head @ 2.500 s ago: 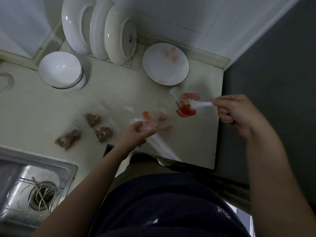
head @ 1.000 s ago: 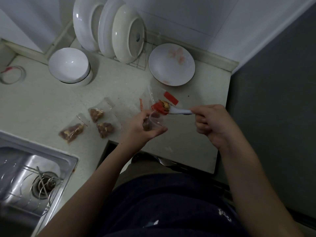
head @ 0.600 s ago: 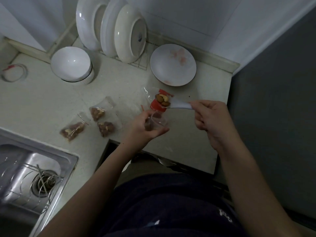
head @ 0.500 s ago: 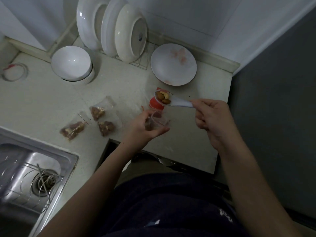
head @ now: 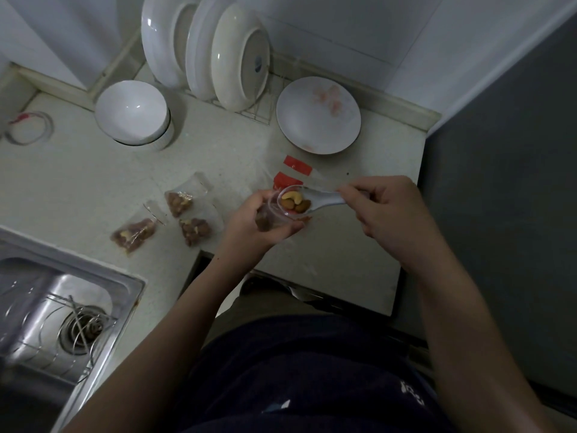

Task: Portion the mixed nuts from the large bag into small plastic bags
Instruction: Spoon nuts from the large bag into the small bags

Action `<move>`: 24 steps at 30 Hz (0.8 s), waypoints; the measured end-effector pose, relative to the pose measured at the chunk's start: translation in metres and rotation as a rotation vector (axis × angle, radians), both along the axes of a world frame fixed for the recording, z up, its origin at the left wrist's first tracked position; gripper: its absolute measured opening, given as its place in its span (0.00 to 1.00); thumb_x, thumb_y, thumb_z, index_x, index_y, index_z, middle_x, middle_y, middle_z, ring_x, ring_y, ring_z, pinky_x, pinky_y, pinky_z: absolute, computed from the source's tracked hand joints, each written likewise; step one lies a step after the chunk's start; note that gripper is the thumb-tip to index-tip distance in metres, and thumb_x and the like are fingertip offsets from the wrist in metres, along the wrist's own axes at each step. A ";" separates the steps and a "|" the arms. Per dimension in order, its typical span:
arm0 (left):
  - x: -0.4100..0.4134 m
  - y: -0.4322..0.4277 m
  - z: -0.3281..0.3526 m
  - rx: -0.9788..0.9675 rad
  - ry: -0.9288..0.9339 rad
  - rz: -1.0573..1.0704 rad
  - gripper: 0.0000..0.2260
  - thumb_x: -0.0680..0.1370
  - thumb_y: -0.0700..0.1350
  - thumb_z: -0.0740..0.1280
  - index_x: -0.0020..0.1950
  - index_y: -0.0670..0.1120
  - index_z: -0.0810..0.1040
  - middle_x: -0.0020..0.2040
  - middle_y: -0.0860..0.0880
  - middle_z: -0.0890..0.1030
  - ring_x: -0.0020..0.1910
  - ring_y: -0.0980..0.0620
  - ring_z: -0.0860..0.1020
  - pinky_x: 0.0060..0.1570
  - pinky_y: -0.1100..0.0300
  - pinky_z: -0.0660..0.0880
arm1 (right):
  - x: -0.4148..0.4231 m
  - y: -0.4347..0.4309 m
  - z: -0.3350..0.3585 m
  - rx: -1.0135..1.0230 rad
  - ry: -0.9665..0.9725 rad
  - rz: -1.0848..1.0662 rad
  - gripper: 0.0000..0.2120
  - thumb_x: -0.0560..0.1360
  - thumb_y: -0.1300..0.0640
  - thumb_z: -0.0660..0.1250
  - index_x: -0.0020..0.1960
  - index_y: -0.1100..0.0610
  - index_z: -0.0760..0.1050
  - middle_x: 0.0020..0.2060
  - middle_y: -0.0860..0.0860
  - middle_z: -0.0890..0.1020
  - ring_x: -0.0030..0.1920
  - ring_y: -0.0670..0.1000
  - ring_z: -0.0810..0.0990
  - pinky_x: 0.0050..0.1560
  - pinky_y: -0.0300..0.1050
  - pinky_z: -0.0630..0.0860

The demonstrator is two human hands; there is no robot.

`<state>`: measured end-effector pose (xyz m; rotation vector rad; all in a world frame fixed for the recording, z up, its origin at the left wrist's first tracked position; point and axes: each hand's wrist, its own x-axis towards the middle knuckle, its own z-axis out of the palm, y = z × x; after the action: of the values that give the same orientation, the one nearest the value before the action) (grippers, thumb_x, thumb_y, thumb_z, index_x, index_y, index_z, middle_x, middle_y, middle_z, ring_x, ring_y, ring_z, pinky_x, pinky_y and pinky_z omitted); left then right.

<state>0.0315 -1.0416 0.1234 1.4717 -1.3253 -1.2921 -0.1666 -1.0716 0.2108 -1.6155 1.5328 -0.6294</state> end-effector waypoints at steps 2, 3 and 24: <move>0.000 0.000 0.001 0.006 0.006 0.001 0.20 0.70 0.47 0.76 0.59 0.47 0.76 0.52 0.53 0.82 0.51 0.56 0.82 0.54 0.52 0.80 | 0.003 0.002 0.003 -0.139 0.141 0.113 0.14 0.78 0.55 0.64 0.42 0.64 0.80 0.25 0.52 0.71 0.27 0.43 0.67 0.31 0.40 0.66; 0.000 0.000 0.001 0.007 0.002 -0.003 0.21 0.69 0.48 0.76 0.59 0.47 0.76 0.52 0.53 0.82 0.51 0.56 0.82 0.53 0.51 0.80 | 0.004 0.003 0.005 -0.204 0.174 0.165 0.12 0.78 0.54 0.64 0.46 0.61 0.82 0.28 0.50 0.77 0.30 0.42 0.73 0.33 0.38 0.70; 0.022 0.006 -0.012 0.047 0.026 0.044 0.20 0.72 0.47 0.76 0.62 0.47 0.76 0.55 0.54 0.81 0.52 0.59 0.80 0.53 0.62 0.79 | 0.007 -0.008 0.010 -0.651 0.393 0.148 0.13 0.80 0.57 0.62 0.59 0.63 0.79 0.44 0.56 0.84 0.40 0.56 0.82 0.42 0.52 0.79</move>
<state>0.0532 -1.0360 0.1117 1.5036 -1.2467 -1.3176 -0.1600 -1.0792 0.2208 -2.4390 1.5435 -0.8162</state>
